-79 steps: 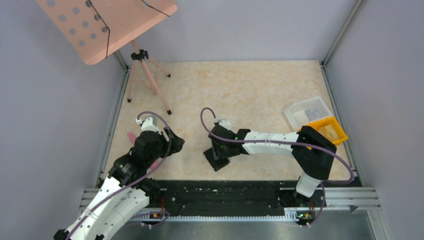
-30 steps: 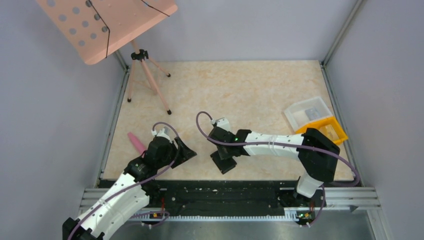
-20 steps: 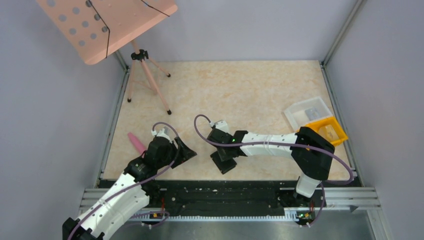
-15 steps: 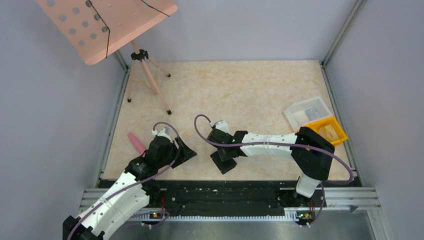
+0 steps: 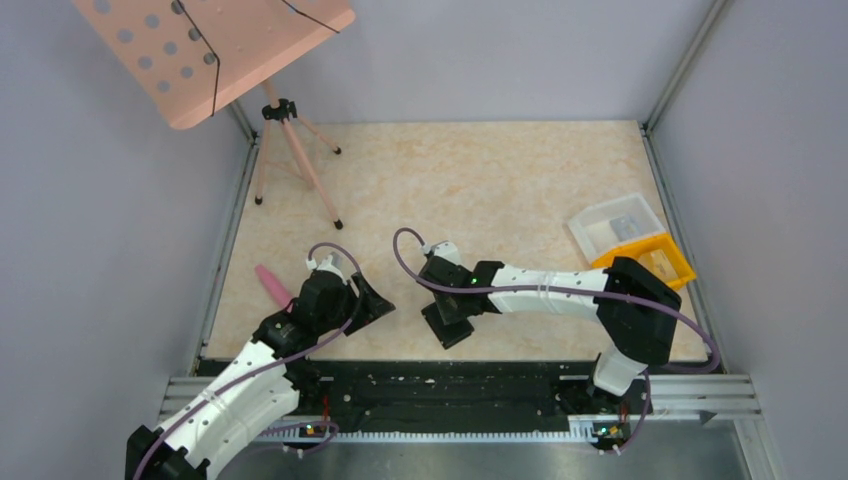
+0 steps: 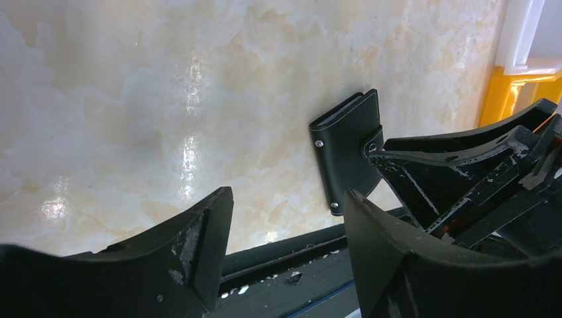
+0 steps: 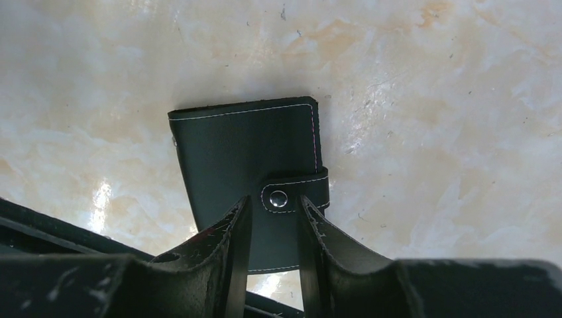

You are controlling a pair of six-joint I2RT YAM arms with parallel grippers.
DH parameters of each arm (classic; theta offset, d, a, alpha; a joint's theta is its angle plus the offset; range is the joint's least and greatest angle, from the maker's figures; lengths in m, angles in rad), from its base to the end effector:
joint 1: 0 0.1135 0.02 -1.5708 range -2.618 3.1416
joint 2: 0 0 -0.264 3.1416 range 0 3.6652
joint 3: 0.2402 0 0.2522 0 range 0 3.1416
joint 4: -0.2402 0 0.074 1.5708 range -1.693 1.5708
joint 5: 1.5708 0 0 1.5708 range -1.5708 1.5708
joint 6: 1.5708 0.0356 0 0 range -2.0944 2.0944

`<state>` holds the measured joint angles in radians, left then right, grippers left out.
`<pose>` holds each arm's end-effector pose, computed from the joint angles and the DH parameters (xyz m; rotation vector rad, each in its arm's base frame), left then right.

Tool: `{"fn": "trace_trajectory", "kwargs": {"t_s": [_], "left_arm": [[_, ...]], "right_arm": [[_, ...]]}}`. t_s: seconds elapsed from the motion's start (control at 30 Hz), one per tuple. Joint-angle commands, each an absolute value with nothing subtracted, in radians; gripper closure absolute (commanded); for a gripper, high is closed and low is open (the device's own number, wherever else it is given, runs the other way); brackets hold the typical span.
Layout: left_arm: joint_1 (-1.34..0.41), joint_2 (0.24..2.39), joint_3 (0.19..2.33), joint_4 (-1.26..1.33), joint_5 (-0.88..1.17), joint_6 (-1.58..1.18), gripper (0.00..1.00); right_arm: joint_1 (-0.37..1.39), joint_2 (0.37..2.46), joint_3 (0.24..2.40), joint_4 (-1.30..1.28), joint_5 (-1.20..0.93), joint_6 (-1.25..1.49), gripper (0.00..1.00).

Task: Take the credit cards out of the card holder
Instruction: Open the card holder at the center of the board.

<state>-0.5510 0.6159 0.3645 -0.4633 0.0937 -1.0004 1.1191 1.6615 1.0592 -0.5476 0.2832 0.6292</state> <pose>0.1170 -0.0758 0.1915 -0.4956 2.4038 -0.8661 0.1504 0.2871 0.1883 -0.5647 2.5921 0.1919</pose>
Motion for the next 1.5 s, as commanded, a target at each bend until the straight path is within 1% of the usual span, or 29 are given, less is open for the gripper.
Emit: {"fn": "trace_trajectory", "kwargs": {"t_s": [0.0,0.3,0.5,0.87,1.27,1.47], "left_arm": [[-0.552,0.612,0.370,-0.432,0.103,-1.000,0.33],[-0.552,0.605,0.361,-0.418,0.108,-1.016,0.34],[-0.552,0.617,0.357,-0.407,0.122,-1.018,0.34],[-0.551,0.629,0.342,-0.391,0.115,-1.022,0.34],[-0.552,0.635,0.336,-0.380,0.123,-1.026,0.35],[-0.551,0.632,0.336,-0.380,0.127,-1.026,0.35]], "right_arm": [[1.131,1.637,1.042,-0.542,0.273,0.634,0.69],[1.143,1.697,1.000,-0.533,0.318,0.637,0.69],[1.147,1.696,0.970,-0.513,0.319,0.644,0.71],[1.156,1.600,1.066,-0.556,0.320,0.631,0.68],[1.156,1.711,1.104,-0.545,0.356,0.612,0.67],[1.155,1.764,1.071,-0.539,0.351,0.624,0.67]]}}
